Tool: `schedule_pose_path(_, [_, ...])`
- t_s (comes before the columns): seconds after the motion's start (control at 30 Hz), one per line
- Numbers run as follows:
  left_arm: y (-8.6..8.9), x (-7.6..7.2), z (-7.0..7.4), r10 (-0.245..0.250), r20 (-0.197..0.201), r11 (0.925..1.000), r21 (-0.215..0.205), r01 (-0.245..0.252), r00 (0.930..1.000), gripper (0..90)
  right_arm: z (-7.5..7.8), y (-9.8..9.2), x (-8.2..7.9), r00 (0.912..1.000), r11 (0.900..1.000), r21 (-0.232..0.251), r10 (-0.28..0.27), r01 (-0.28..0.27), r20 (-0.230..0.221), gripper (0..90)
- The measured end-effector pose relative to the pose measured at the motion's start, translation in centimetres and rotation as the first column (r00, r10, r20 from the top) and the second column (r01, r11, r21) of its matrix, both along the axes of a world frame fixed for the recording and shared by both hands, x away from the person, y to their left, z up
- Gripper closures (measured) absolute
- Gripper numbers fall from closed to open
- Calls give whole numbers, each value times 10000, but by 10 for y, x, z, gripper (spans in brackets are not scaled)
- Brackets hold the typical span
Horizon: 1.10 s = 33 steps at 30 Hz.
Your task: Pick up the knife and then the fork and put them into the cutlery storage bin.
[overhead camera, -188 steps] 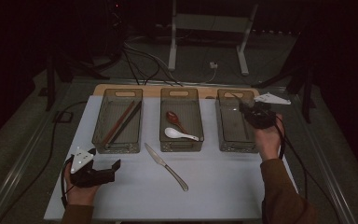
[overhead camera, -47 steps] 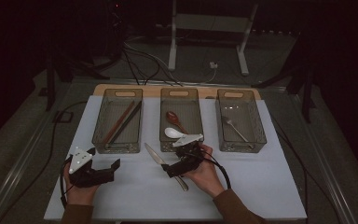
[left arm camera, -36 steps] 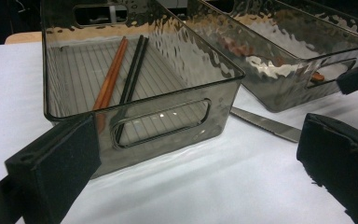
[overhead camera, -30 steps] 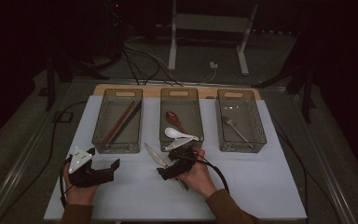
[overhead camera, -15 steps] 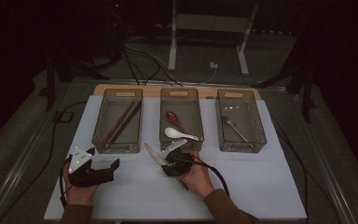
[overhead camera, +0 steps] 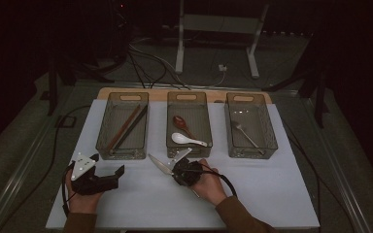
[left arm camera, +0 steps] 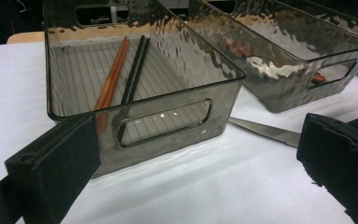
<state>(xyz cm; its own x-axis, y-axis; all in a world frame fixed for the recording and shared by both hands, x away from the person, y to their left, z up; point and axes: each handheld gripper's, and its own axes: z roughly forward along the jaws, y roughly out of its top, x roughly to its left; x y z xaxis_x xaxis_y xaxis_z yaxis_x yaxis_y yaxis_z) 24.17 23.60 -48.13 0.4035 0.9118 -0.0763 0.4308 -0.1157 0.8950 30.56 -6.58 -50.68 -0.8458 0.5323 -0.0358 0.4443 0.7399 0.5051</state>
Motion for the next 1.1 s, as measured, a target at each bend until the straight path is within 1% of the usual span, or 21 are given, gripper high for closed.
schedule_pose_path(0.17, [-1, 0, 0, -39, -11, 10000, 0, 39, 10000, 6, 1, -9, -6, 9996, 9994, -212, 283, -283, 23, 803])
schedule_pose_path(0.33, [-3, 0, -1, -58, -28, 10000, 31, 58, 10000, 6, 2, -23, -13, 9979, 9975, -256, 653, -654, -60, 804])
schedule_pose_path(0.53, [-4, 0, -1, -90, -37, 9999, 51, 90, 10000, 6, 3, -41, -20, 9938, 9933, -338, 1105, -1108, -127, 804])
schedule_pose_path(0.67, [-6, 1, -2, -125, -76, 9999, 72, 126, 9999, 6, 3, -51, -21, 9949, 9950, -166, 979, -983, -233, 799])
schedule_pose_path(0.83, [-7, 1, -2, -157, -101, 9998, 106, 158, 9998, 6, 3, -48, -23, 9956, 9953, -271, 932, -932, -11, 757])
schedule_pose_path(0.97, [-7, 1, -3, -164, -101, 9998, 106, 165, 9998, 6, 3, -44, -23, 9958, 9955, -334, 893, -887, 177, 744])
schedule_pose_path(1.03, [-7, 1, -3, -171, -99, 9998, 104, 172, 9998, 6, 3, -40, -23, 9955, 9949, -399, 935, -927, 178, 751])
schedule_pose_path(1.1, [-7, 1, -3, -179, -108, 9998, 99, 180, 9998, 6, 3, -38, -23, 9962, 9949, -506, 874, -870, 42, 763])
